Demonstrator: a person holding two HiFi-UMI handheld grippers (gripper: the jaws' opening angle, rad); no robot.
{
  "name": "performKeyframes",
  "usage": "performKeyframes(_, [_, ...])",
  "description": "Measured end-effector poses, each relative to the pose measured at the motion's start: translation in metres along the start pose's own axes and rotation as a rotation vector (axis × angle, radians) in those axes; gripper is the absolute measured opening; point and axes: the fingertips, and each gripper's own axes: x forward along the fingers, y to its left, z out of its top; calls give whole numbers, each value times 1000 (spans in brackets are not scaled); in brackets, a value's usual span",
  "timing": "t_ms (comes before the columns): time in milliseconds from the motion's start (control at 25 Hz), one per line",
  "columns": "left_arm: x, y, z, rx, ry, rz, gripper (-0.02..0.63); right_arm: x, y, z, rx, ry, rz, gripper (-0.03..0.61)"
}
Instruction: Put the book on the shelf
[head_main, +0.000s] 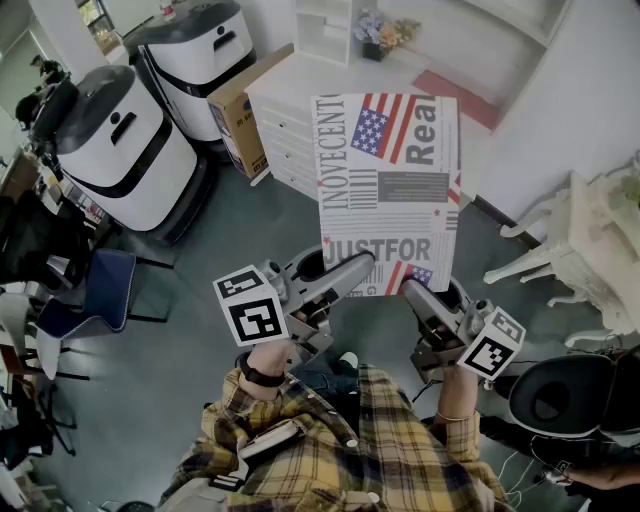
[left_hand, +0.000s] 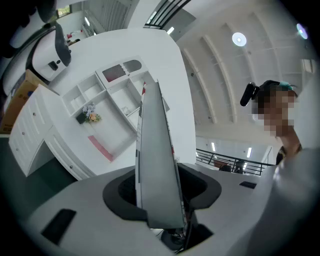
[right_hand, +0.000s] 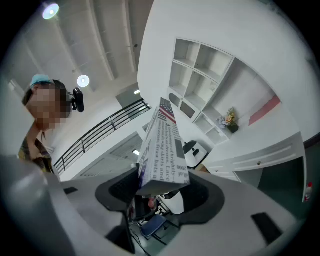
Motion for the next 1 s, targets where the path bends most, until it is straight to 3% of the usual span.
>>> performKeyframes(1000, [-4,-1,2,5,9,12,192,2,2,-3,39,-14,12,258])
